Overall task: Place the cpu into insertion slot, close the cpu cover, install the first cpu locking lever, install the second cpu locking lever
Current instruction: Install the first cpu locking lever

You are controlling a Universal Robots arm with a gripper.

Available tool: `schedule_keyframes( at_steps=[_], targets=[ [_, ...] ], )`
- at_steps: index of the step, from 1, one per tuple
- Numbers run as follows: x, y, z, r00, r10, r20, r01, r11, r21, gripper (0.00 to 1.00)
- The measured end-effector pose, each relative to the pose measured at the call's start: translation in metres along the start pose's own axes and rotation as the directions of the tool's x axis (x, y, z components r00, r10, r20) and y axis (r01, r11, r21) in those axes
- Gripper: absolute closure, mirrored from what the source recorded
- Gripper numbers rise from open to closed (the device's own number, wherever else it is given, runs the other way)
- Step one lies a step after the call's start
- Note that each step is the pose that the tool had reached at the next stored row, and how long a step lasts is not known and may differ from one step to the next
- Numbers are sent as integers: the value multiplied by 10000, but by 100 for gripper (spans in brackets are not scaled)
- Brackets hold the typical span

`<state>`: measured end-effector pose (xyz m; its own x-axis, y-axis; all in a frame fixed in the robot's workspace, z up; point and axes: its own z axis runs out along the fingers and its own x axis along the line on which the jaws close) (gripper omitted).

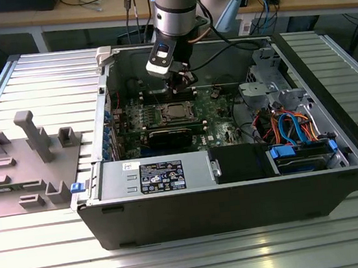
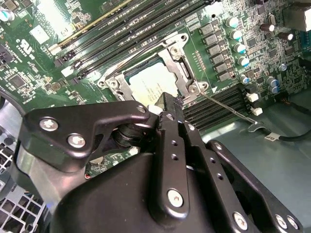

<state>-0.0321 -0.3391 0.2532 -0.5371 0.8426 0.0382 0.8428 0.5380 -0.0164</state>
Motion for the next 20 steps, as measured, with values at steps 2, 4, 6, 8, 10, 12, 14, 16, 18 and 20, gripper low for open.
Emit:
schedule_keyframes(
  at_steps=[2, 4, 6, 8, 10, 12, 14, 16, 18, 20],
  targets=[
    [0, 0, 0, 10000, -70, 1, 70, 10000, 2, 89],
    [0, 0, 0, 9999, -138, 3, 138, 9999, 6, 89],
    [0, 0, 0, 9996, -276, 5, 276, 9996, 11, 89],
    [0, 0, 0, 9990, -439, 7, 439, 9990, 17, 89],
    [0, 0, 0, 9986, -526, 8, 526, 9986, 21, 89],
    [0, 0, 0, 9982, -606, 9, 606, 9982, 24, 89],
    [0, 0, 0, 9977, -673, 10, 673, 9977, 26, 89],
    [0, 0, 0, 9972, -745, 11, 745, 9972, 30, 89],
    [0, 0, 0, 9966, -820, 12, 820, 9966, 32, 89],
    [0, 0, 0, 9960, -892, 13, 892, 9960, 36, 89]
  ],
)
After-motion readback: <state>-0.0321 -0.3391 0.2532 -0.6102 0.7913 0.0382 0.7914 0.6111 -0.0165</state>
